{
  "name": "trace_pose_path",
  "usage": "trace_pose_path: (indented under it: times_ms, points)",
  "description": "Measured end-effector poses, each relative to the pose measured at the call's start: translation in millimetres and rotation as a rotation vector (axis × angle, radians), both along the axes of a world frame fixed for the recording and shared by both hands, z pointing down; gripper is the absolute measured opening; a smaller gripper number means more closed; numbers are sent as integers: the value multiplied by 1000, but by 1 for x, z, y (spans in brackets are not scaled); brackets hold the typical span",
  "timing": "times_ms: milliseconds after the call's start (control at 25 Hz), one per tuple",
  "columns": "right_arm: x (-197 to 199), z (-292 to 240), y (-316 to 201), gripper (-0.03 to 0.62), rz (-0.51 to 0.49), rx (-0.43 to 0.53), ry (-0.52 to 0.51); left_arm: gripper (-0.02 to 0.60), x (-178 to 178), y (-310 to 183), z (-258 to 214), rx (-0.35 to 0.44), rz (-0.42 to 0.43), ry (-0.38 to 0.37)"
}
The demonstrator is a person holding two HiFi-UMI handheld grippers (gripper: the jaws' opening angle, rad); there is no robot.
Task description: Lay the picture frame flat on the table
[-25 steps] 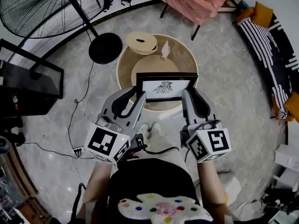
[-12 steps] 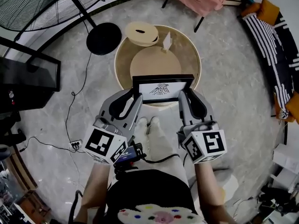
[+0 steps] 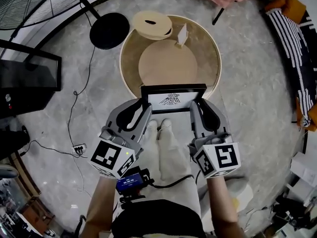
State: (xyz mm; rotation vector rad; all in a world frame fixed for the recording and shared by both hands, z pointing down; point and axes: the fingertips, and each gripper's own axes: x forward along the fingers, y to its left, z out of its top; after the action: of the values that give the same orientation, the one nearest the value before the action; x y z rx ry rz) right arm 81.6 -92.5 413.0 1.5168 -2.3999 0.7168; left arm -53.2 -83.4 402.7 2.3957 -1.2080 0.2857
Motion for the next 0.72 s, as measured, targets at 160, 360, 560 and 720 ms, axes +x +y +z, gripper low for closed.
trace_pose_path:
  times_ms: [160, 360, 560, 720]
  points:
    - [0, 30, -1, 86, -6, -30, 8, 95, 0, -2, 30, -39, 0, -9]
    - [0, 74, -2, 86, -12, -72, 11, 95, 0, -3, 73, -85, 1, -15]
    - [2, 117, -5, 86, -20, -106, 24, 95, 2, -5, 117, -124, -11, -21]
    - [5, 150, -13, 86, -9, -135, 40, 95, 4, -13, 154, -163, -19, -20]
